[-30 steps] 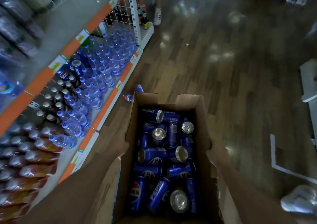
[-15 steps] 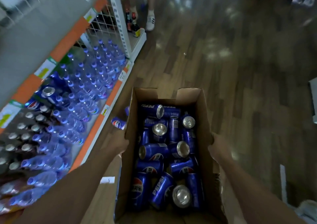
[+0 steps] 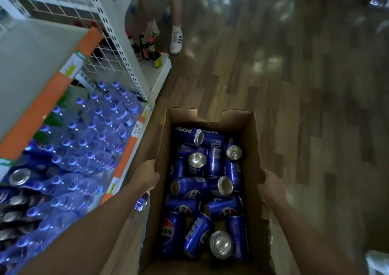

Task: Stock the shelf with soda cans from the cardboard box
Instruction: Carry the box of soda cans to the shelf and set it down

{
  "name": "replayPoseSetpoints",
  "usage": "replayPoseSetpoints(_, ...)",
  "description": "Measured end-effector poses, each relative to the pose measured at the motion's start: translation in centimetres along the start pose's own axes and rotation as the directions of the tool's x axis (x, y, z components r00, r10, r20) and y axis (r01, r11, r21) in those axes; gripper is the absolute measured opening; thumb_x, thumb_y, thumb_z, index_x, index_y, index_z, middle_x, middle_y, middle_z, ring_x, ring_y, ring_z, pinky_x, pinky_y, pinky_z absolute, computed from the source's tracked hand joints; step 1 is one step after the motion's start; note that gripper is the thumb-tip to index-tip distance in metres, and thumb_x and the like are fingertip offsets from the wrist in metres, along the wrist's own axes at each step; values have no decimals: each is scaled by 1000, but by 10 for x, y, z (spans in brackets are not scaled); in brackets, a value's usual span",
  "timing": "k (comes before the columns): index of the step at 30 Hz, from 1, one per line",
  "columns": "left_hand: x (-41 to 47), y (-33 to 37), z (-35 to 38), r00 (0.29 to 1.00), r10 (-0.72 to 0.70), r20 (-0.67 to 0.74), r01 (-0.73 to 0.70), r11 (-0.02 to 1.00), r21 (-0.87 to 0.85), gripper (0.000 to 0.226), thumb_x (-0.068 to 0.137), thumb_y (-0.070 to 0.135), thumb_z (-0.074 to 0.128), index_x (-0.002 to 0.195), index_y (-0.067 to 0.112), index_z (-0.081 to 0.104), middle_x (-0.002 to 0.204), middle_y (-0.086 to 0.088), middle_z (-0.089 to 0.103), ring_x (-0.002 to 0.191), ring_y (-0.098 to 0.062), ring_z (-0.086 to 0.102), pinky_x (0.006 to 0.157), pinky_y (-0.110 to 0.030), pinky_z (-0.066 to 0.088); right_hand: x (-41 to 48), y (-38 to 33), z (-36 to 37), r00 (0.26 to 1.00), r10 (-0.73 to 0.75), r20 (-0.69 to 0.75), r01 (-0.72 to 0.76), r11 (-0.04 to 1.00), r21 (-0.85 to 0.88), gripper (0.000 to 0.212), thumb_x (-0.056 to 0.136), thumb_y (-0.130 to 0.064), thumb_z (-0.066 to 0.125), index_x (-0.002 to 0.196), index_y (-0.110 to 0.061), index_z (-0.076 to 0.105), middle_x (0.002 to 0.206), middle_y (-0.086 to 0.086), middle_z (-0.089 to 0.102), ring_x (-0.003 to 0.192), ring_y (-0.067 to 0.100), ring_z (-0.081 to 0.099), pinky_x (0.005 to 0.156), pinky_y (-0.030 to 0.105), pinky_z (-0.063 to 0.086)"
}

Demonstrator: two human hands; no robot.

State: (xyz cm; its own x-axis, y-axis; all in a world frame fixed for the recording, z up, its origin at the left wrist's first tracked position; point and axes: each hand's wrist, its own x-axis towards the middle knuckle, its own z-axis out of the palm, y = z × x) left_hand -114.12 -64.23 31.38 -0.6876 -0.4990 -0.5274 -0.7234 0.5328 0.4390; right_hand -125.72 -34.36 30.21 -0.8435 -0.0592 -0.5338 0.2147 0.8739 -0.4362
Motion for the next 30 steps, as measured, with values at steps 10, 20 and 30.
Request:
replayPoseSetpoints(10, 122, 58, -11, 998, -65, 27, 66, 997, -28, 20, 83, 1, 54, 103, -1, 58, 85, -9, 53, 86, -31, 57, 66, -25, 32, 138, -65, -35, 999, -13, 46, 14, 1000, -21, 44, 82, 5, 50, 123, -11, 57, 92, 6, 65, 79, 20, 60, 71, 30, 49)
replayPoseSetpoints(20, 220, 53, -16, 980, -199, 12, 198, 969, -150, 45, 85, 4, 58, 127, -4, 46, 123, -22, 54, 115, -35, 50, 94, -35, 39, 249, -155, -29, 990, -79, 114, 101, 973, -205, 43, 84, 1, 48, 124, -14, 55, 106, 9, 65, 87, 22, 58, 76, 29, 46)
replayPoseSetpoints(30, 262, 26, -5, 886, -463, 6, 442, 842, -310, 28, 87, 7, 53, 114, 0, 55, 110, -22, 63, 101, -35, 61, 84, -35, 45, 340, -236, 13, 932, -260, 252, 343, 858, -382, 34, 83, -1, 50, 115, -10, 58, 93, 9, 65, 85, 28, 60, 68, 26, 37)
